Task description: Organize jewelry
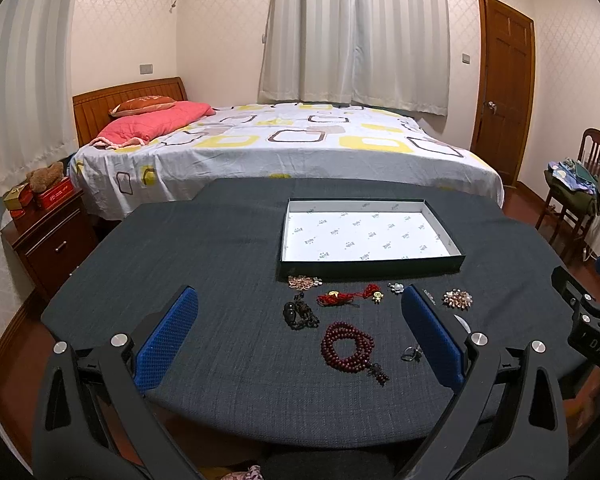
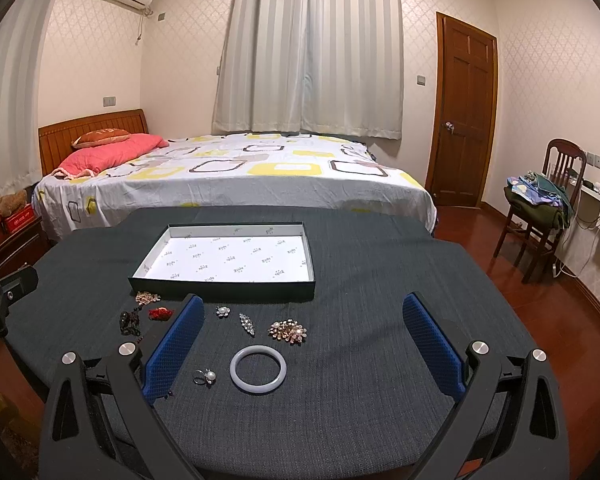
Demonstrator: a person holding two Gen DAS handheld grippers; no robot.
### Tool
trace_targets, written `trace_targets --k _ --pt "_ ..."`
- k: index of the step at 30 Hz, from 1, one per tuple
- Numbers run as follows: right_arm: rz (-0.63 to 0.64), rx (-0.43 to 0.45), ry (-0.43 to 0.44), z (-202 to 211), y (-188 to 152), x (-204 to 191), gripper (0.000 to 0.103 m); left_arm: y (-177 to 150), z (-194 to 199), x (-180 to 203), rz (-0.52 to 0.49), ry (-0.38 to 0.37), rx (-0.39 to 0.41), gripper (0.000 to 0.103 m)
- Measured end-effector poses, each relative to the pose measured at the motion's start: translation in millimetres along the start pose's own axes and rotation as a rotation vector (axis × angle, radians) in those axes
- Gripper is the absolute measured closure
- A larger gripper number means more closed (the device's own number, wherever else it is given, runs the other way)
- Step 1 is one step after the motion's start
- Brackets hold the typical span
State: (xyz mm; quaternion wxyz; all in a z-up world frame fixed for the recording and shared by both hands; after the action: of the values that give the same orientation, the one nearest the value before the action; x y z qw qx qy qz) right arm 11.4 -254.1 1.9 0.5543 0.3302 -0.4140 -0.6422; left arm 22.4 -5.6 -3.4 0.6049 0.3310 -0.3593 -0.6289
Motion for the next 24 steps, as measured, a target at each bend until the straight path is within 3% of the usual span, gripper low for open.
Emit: trace_targets --k 24 --pt "0.003 0.003 -0.001 -0.4 0.5 -1.5 0.006 -3.1 -0.2 -3.5 -0.003 0.001 -0.003 0.004"
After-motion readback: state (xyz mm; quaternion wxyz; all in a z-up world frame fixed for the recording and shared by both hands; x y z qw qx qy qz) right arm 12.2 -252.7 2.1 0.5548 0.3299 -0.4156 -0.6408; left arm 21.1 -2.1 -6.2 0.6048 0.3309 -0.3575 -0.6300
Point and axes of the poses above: each gripper's, at about its wrist camera, not at the fingertips, and z roughly against the way its jaws point, x to its right, y to its top, the point moved 4 cm from there along -z, roughly the way its jaws point, and after that the axes turned 2 degrees about -y, right-handed, at the moved point
